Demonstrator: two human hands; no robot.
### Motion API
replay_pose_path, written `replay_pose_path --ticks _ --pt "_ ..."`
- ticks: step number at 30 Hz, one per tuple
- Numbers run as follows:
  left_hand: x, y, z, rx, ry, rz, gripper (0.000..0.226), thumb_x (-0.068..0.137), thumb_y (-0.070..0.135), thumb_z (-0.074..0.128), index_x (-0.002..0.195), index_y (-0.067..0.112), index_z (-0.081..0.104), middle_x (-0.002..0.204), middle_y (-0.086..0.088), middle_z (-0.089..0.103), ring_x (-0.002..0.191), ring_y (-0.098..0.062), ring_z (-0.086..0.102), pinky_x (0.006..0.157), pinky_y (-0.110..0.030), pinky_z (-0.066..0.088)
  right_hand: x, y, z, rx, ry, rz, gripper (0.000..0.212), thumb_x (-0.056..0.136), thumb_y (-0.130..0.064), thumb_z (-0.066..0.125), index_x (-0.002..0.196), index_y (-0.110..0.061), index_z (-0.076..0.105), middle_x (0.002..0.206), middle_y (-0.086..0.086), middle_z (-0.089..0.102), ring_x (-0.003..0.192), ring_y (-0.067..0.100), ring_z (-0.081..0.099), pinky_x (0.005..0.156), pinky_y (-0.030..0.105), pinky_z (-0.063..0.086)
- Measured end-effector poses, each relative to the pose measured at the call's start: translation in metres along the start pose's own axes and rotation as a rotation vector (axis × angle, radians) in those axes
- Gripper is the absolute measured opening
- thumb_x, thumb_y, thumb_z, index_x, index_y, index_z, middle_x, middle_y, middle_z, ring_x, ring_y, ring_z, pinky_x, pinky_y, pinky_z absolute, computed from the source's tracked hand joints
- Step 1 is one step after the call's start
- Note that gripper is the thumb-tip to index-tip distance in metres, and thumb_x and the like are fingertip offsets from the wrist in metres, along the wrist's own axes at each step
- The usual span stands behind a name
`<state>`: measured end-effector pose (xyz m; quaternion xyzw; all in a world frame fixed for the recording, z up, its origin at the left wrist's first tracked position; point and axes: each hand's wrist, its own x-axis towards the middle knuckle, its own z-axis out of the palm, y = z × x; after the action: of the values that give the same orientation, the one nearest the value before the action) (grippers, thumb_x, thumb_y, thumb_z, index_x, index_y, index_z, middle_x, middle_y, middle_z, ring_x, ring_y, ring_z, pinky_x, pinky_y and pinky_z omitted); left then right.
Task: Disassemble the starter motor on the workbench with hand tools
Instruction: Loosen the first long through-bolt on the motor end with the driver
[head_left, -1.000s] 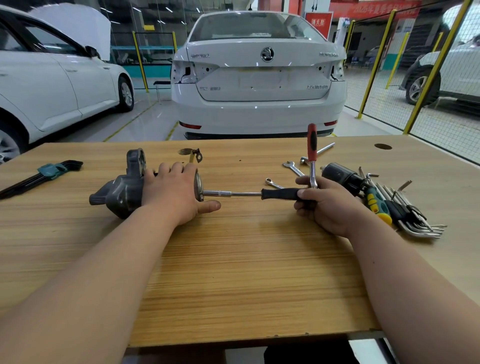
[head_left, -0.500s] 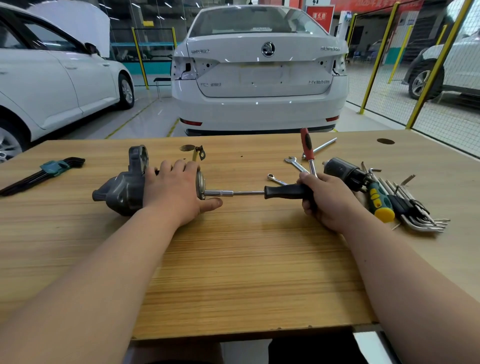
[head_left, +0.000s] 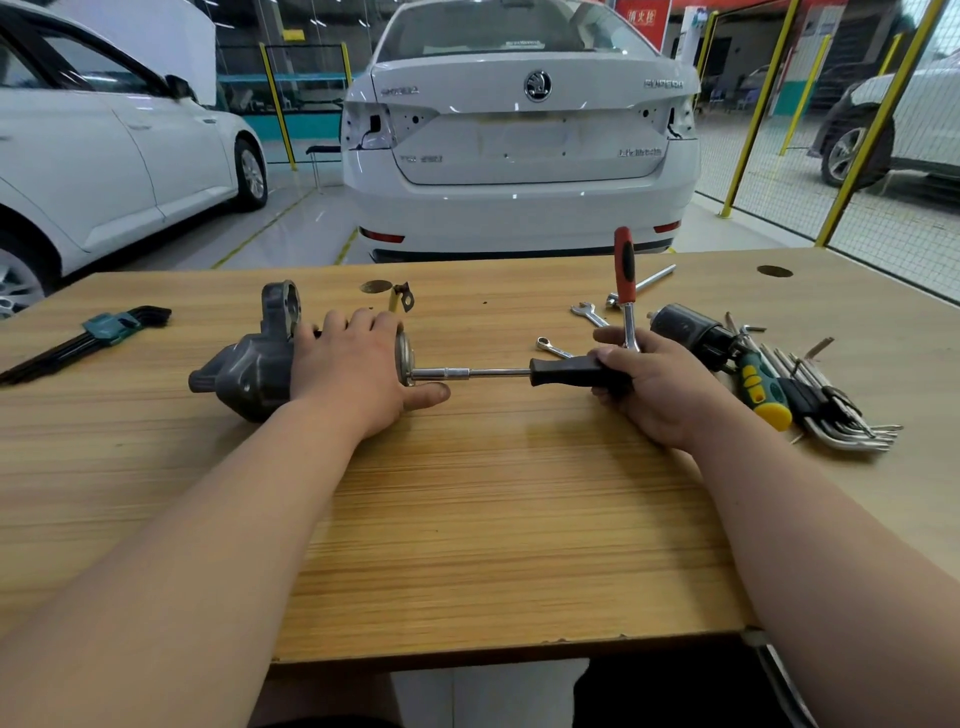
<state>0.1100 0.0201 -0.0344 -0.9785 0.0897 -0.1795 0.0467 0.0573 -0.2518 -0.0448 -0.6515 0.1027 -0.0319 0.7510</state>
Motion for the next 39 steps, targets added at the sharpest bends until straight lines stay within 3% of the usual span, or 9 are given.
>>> replay_pose_path --ticks 5,8,14,17,20,24,28,35,39 --pt "-0.001 0.003 -0.003 0.03 -0.034 -0.016 0.113 0.05 0.098 0.026 0.137 0.028 0.033 0.135 0.0 0.045 0.123 -0.025 0.039 0.102 -0.048 0.029 0.001 -0.003 -0.006 0.216 -0.035 0.056 0.027 0.094 0.008 0.051 0.109 -0.013 0.063 0.12 0.015 0.055 0.106 0.025 0.059 0.087 0.033 0.053" --pt "0.0 0.005 -0.001 0.08 -0.044 -0.005 0.114 0.051 0.098 0.032 0.139 0.025 0.03 0.136 -0.002 0.044 0.123 -0.027 0.039 0.101 -0.049 0.029 0.002 -0.003 -0.006 0.296 -0.009 0.07 0.026 0.093 0.009 0.049 0.108 -0.008 0.062 0.116 0.017 0.057 0.106 0.025 0.061 0.081 0.033 0.055" --pt "-0.001 0.001 0.003 0.059 0.015 0.024 0.099 0.061 0.089 0.045 0.136 0.027 0.03 0.136 0.0 0.043 0.123 -0.026 0.038 0.101 -0.05 0.028 0.001 0.0 0.0 -0.233 0.116 -0.072 0.01 0.101 -0.021 0.054 0.104 -0.014 0.06 0.094 0.012 0.071 0.071 0.021 0.074 0.057 0.029 0.058" --pt "-0.004 0.001 0.006 0.035 0.039 0.029 0.093 0.064 0.086 0.047 0.136 0.029 0.031 0.136 0.001 0.043 0.123 -0.025 0.037 0.102 -0.05 0.025 0.001 0.001 0.001 -0.499 0.218 -0.103 0.023 0.101 -0.042 0.046 0.098 -0.024 0.061 0.063 0.003 0.068 0.049 0.015 0.063 0.052 0.033 0.052" --pt "-0.007 -0.001 0.006 0.019 0.058 0.029 0.093 0.063 0.087 0.044 0.137 0.031 0.03 0.137 0.003 0.043 0.124 -0.023 0.037 0.104 -0.049 0.022 0.001 0.001 0.0 -0.527 0.245 -0.106 0.028 0.101 -0.042 0.047 0.092 -0.022 0.064 0.053 0.001 0.059 0.039 0.01 0.05 0.051 0.032 0.044" --pt "-0.021 -0.004 0.011 -0.013 0.254 0.165 0.079 0.069 0.076 0.052 0.133 0.031 0.045 0.127 0.002 0.054 0.116 -0.023 0.045 0.099 -0.044 0.025 -0.001 0.002 -0.001 -0.333 0.165 -0.142 0.012 0.098 -0.022 0.056 0.1 -0.016 0.066 0.078 0.009 0.066 0.047 0.013 0.051 0.05 0.031 0.045" --pt "-0.025 -0.004 0.021 -0.081 0.472 0.209 0.061 0.071 0.062 0.069 0.116 0.021 0.062 0.111 -0.003 0.065 0.101 -0.027 0.055 0.091 -0.043 0.028 0.003 0.005 -0.005 -0.284 0.1 -0.111 0.01 0.097 -0.022 0.06 0.105 -0.025 0.064 0.093 0.011 0.063 0.062 0.018 0.056 0.061 0.033 0.049" --pt "-0.01 0.003 0.017 -0.129 0.392 0.198 0.058 0.068 0.062 0.066 0.112 0.024 0.063 0.108 0.0 0.066 0.1 -0.027 0.058 0.09 -0.04 0.024 0.005 0.001 -0.008 -0.036 0.049 -0.095 0.033 0.092 0.005 0.055 0.109 -0.023 0.062 0.119 0.007 0.06 0.104 0.026 0.058 0.074 0.034 0.048" --pt "-0.009 0.011 0.012 -0.131 0.277 0.167 0.063 0.07 0.069 0.056 0.122 0.033 0.054 0.122 0.004 0.058 0.113 -0.023 0.048 0.098 -0.04 0.02 0.002 -0.004 -0.007 0.05 0.111 -0.054 0.033 0.091 0.006 0.05 0.108 -0.02 0.061 0.117 0.009 0.06 0.107 0.028 0.058 0.079 0.035 0.052"
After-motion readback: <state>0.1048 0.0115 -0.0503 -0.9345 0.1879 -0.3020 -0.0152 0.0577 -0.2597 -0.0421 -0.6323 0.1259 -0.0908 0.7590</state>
